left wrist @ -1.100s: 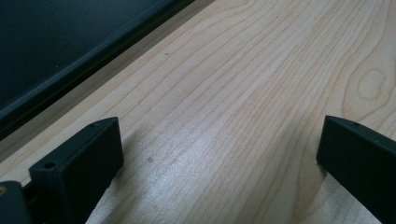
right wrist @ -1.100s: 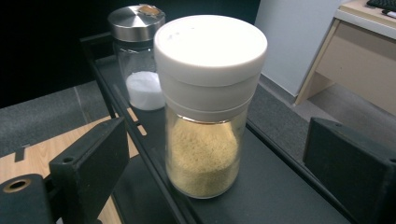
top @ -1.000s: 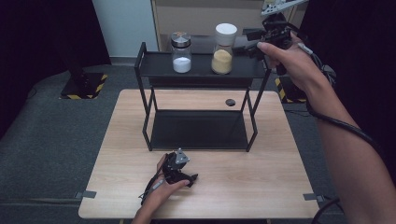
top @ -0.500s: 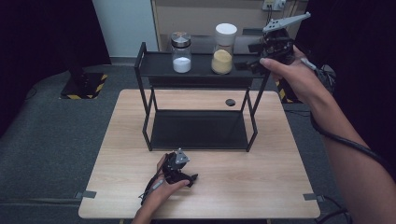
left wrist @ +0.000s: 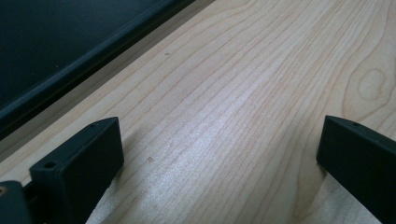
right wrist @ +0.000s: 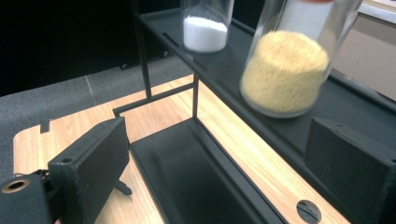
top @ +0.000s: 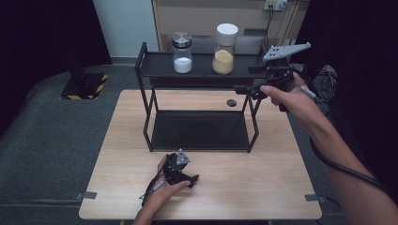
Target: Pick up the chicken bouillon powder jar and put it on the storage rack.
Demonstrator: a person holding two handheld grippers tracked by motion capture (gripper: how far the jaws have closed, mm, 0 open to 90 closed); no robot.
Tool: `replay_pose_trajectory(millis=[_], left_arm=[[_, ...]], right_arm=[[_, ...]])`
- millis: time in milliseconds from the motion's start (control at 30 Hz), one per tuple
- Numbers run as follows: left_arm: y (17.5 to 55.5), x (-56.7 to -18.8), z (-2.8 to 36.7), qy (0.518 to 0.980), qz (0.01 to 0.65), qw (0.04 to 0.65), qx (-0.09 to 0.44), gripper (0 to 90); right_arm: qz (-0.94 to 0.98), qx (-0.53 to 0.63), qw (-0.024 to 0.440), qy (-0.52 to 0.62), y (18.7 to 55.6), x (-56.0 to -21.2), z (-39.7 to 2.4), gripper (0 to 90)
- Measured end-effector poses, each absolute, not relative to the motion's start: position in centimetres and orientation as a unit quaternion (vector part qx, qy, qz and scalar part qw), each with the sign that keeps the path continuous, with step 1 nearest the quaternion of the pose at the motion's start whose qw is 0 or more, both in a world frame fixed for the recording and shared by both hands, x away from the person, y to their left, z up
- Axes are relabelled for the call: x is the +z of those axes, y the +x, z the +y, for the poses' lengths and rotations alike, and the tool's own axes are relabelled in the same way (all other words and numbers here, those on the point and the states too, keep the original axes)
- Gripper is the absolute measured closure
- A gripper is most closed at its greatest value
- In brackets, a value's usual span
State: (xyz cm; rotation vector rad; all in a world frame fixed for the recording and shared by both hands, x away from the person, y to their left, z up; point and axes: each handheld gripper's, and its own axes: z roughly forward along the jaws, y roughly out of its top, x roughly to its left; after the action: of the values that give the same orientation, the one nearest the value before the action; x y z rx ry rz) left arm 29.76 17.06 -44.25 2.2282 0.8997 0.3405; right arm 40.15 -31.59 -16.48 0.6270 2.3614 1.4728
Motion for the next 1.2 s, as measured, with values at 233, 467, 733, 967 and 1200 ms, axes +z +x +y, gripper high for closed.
replay_pose_trajectory(millis=[233,467,733,967,1200], left_arm=[[29.7,-44.3,17.1,0.860,0.347,0.350,0.132,0.0],[29.8,-44.3,17.1,0.860,0.347,0.350,0.132,0.0],[29.7,-44.2,17.0,0.860,0.347,0.349,0.132,0.0],[29.7,-44.2,17.0,0.860,0.347,0.349,0.132,0.0],[29.7,-44.2,17.0,0.860,0.347,0.349,0.132,0.0]], right_arm=[[0.829,0.494,0.147,0.219,39.1,-18.6,-31.6,6.9],[0.833,0.486,0.140,0.224,38.1,-21.2,-31.7,7.0],[0.838,0.476,0.126,0.237,37.2,-24.9,-31.8,6.9],[0.839,0.472,0.115,0.244,36.3,-27.8,-31.9,6.9],[0.849,0.453,0.114,0.248,35.5,-30.0,-31.6,6.9]])
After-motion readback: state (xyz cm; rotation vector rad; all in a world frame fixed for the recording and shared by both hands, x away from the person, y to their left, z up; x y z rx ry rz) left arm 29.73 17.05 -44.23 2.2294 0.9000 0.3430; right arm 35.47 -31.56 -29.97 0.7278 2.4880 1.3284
